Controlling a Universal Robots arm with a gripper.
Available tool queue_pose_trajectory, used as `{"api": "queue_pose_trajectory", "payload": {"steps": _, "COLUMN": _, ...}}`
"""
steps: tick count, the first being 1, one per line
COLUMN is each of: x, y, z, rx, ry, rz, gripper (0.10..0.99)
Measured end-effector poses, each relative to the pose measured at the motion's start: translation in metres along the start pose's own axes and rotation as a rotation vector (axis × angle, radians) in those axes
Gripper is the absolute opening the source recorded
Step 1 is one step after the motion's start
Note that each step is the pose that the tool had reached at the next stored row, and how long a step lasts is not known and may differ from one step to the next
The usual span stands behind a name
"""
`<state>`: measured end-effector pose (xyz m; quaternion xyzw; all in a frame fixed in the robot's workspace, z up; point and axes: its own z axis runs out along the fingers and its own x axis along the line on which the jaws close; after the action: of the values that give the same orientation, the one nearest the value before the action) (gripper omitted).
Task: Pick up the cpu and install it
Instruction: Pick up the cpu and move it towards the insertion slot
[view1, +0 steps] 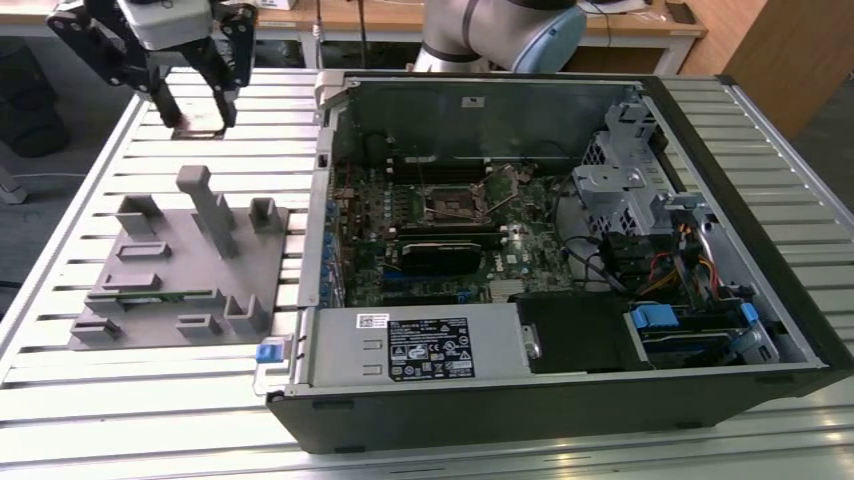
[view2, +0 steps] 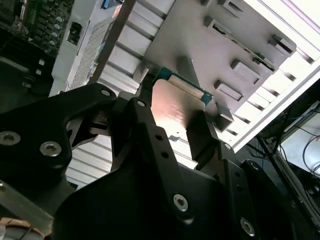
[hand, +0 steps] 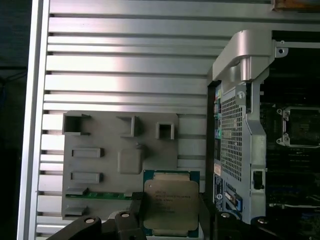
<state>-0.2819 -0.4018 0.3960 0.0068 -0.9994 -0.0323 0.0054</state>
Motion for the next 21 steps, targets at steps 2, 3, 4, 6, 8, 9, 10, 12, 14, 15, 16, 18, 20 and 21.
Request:
{"api": "queue_pose_trajectory", "payload": {"steps": 2, "x": -0.009, "y": 0.0002, "z": 0.0007, "rx": 0.0, "ry": 0.0, "rz": 0.0, "gripper": 0.525}}
{"api": "queue_pose_trajectory", "payload": {"steps": 3, "x": -0.0135, "y": 0.0002, "z": 0.0009, "rx": 0.0, "ry": 0.0001, "rz": 0.0, "gripper": 0.525}}
{"api": "queue_pose_trajectory", "payload": {"steps": 4, "x": -0.018, "y": 0.0002, "z": 0.0013, "rx": 0.0, "ry": 0.0001, "rz": 0.0, "gripper": 0.525}}
{"api": "queue_pose_trajectory", "payload": {"steps": 6, "x": -0.0273, "y": 0.0002, "z": 0.002, "rx": -0.001, "ry": 0.0, "rz": 0.0, "gripper": 0.525}}
{"api": "queue_pose_trajectory", "payload": {"steps": 8, "x": -0.0364, "y": 0.0003, "z": 0.0027, "rx": -0.001, "ry": 0.0001, "rz": 0.0, "gripper": 0.525}}
{"api": "queue_pose_trajectory", "payload": {"steps": 9, "x": -0.0409, "y": 0.0003, "z": 0.0032, "rx": -0.001, "ry": 0.0, "rz": 0.0, "gripper": 0.525}}
{"api": "queue_pose_trajectory", "payload": {"steps": 10, "x": -0.0454, "y": 0.0003, "z": 0.0037, "rx": -0.002, "ry": 0.0, "rz": 0.0, "gripper": 0.525}}
{"api": "queue_pose_trajectory", "payload": {"steps": 12, "x": -0.0546, "y": 0.0006, "z": 0.0046, "rx": -0.002, "ry": 0.0, "rz": 0.0, "gripper": 0.525}}
{"api": "queue_pose_trajectory", "payload": {"steps": 14, "x": -0.0635, "y": 0.0012, "z": 0.0055, "rx": -0.002, "ry": 0.0001, "rz": 0.0, "gripper": 0.525}}
{"api": "queue_pose_trajectory", "payload": {"steps": 15, "x": -0.0684, "y": 0.0014, "z": 0.006, "rx": -0.002, "ry": 0.0, "rz": 0.0, "gripper": 0.525}}
{"api": "queue_pose_trajectory", "payload": {"steps": 16, "x": -0.0729, "y": 0.0017, "z": 0.0066, "rx": -0.002, "ry": -0.0001, "rz": 0.0, "gripper": 0.525}}
{"api": "queue_pose_trajectory", "payload": {"steps": 18, "x": -0.0818, "y": 0.0025, "z": 0.0074, "rx": -0.002, "ry": 0.0001, "rz": 0.0, "gripper": 0.525}}
{"api": "queue_pose_trajectory", "payload": {"steps": 20, "x": -0.091, "y": 0.0036, "z": 0.0083, "rx": -0.002, "ry": 0.0, "rz": 0.0, "gripper": 0.525}}
{"api": "queue_pose_trajectory", "payload": {"steps": 21, "x": -0.0956, "y": 0.0042, "z": 0.0088, "rx": -0.002, "ry": -0.0001, "rz": 0.0, "gripper": 0.525}}
